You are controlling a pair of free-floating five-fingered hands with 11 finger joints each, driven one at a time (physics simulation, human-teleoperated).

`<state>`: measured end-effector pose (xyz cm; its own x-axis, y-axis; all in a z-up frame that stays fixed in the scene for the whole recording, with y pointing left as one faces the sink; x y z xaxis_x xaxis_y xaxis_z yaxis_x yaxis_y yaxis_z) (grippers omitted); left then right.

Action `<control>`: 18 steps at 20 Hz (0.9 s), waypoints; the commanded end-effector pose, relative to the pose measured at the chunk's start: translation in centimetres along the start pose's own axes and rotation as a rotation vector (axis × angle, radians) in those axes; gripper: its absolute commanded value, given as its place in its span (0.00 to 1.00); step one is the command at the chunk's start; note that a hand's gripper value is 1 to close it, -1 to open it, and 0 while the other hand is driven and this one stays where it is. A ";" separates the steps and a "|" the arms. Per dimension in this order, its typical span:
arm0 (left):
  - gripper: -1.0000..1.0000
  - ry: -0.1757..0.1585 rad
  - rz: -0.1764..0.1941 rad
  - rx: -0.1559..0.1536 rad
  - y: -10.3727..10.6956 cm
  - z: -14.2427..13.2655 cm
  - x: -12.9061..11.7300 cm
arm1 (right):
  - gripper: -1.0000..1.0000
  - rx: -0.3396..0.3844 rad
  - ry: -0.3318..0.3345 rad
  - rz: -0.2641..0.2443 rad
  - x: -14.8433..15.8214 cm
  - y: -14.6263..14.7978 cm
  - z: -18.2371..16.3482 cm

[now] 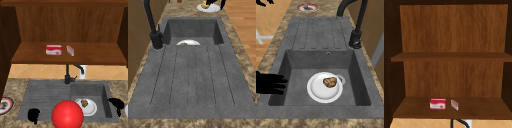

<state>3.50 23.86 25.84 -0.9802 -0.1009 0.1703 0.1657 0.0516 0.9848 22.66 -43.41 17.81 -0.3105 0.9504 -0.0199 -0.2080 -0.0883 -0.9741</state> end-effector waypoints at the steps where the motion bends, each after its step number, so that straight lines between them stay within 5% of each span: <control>1: 0.50 0.000 0.000 0.000 0.0 0.0 0.0 | 0.00 -0.002 0.000 0.001 0.0 0.0 0.0; 10: 0.50 0.000 0.000 0.000 0.0 0.0 0.0 | 0.00 -0.002 0.000 0.004 0.0 0.0 0.0; 11: 0.00 -0.002 -0.005 0.012 0.0 0.5 -0.1 | 0.50 -0.001 0.000 0.000 -0.1 0.0 0.0; 18: 0.00 -0.033 0.026 0.051 1.0 2.9 -2.4 | 0.50 -0.017 0.000 0.003 0.0 -0.1 0.0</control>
<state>4.73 25.87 25.97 -0.9757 -0.0924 0.1987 0.1938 0.0596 0.9792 22.67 -43.45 17.89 -0.3103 0.9504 -0.0218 -0.1907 -0.0847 -0.9780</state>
